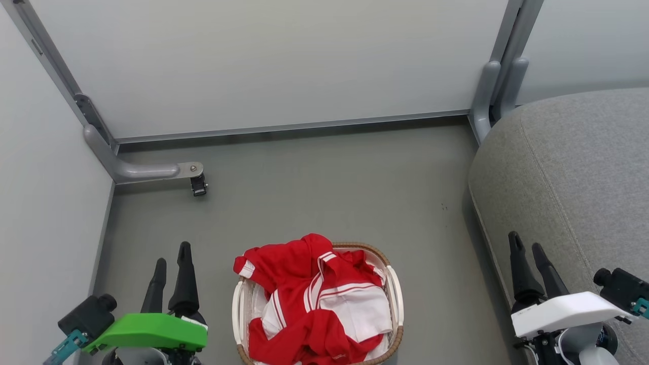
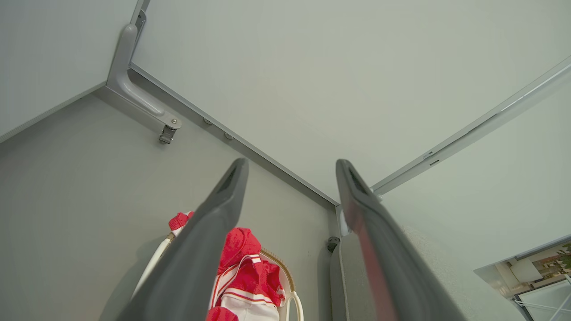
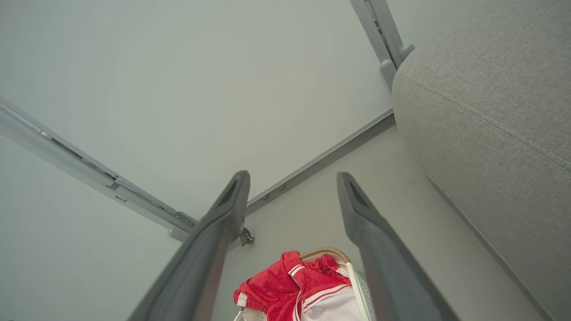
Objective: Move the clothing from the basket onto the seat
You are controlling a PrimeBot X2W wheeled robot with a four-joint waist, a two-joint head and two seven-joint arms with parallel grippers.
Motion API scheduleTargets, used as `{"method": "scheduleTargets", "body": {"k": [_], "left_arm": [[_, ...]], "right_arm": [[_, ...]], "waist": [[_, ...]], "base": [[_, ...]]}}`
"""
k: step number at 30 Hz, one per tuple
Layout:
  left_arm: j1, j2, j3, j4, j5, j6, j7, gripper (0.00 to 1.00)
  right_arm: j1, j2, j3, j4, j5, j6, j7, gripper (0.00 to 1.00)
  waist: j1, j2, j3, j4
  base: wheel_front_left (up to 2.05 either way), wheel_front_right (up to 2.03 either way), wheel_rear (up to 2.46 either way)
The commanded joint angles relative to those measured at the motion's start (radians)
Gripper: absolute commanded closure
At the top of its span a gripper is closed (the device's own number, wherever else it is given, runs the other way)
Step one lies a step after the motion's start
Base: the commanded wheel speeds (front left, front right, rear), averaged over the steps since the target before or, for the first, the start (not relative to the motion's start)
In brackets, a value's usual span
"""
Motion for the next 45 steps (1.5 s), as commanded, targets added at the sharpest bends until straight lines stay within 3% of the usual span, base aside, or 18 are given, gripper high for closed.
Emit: {"method": "scheduleTargets", "body": {"k": [1,22,45], "left_arm": [[0.006,0.006,-0.007,0.002,0.029,0.005,-0.01,0.0],[0.029,0.008,-0.017,0.034,0.276,0.024,-0.067,0.0],[0.036,0.01,-0.059,0.076,0.412,0.027,-0.117,0.0]], "right_arm": [[-0.002,-0.007,0.005,-0.007,-0.043,0.0,-0.012,0.0],[0.014,-0.009,0.039,0.014,-0.312,0.0,-0.069,0.0],[0.022,-0.011,0.039,0.036,-0.522,0.0,-0.119,0.0]], "waist": [[0.0,0.0,0.0,0.0],[0.0,0.0,-0.001,0.003],[0.0,0.0,-0.001,0.008]], "base": [[0.0,0.0,0.0],[0.0,0.0,0.0],[0.0,0.0,0.0]]}}
